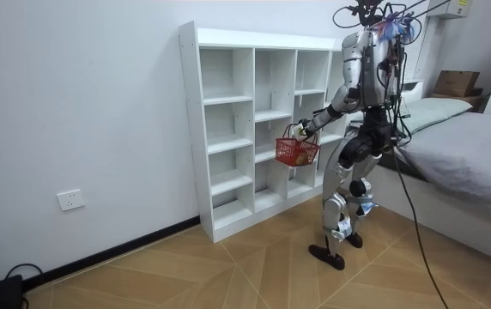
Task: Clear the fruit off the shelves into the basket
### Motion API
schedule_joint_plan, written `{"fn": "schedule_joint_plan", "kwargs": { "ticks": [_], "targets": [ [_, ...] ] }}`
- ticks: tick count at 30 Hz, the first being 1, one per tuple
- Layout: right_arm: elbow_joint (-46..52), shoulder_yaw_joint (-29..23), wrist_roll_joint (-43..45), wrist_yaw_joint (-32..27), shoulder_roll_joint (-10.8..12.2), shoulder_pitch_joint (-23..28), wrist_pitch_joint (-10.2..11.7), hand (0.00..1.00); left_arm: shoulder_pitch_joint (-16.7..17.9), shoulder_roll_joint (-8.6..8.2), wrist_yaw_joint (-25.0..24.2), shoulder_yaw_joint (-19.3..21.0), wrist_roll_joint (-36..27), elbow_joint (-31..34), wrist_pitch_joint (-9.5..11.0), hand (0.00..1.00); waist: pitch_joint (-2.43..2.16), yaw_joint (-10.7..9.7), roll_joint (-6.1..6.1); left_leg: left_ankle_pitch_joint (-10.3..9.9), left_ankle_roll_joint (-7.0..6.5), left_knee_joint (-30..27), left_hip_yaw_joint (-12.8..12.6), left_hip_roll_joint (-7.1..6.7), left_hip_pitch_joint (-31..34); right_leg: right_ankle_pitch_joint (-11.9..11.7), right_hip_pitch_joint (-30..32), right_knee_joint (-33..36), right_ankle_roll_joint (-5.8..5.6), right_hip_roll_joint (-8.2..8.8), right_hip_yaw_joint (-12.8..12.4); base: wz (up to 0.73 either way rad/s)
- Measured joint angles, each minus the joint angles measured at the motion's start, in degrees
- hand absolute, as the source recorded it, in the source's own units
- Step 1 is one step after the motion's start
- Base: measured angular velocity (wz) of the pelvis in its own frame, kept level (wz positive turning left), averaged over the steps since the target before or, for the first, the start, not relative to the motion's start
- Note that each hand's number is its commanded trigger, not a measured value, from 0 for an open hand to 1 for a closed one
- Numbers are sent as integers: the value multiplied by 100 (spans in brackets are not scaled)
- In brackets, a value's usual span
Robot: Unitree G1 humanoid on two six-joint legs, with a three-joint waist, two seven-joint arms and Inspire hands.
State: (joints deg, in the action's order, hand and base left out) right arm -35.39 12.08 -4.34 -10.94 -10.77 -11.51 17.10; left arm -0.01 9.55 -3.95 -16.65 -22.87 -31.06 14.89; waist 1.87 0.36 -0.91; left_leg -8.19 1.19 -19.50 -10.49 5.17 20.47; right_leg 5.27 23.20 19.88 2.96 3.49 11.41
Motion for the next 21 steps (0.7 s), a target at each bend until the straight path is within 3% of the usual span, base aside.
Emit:
{"fn": "schedule_joint_plan", "kwargs": {
  "ticks": [10, 17, 21],
  "targets": [
    [-22, -218, 87, -559, -1, -468, 34, 0, -153, -20, 0, 9, 2, -251, -28, 100, 22, 9, -32, 4, 1, -132, 15, -5, 386, 43, 412, 231, 34, 53, 15, 0],
    [-482, -238, 40, -860, -125, -974, 44, 0, -465, 16, 3, 12, 61, -615, -143, 100, 83, 22, -84, 1, 2, -345, 93, 1, 636, 137, 624, 475, 80, 112, 101, 6],
    [-563, -244, -8, -981, -154, -1116, 46, 0, -520, 11, 2, 2, 73, -638, -168, 100, 90, 77, -89, -1, 3, -437, 143, -4, 736, 184, 714, 598, 97, 150, 143, 8]
  ]
}}
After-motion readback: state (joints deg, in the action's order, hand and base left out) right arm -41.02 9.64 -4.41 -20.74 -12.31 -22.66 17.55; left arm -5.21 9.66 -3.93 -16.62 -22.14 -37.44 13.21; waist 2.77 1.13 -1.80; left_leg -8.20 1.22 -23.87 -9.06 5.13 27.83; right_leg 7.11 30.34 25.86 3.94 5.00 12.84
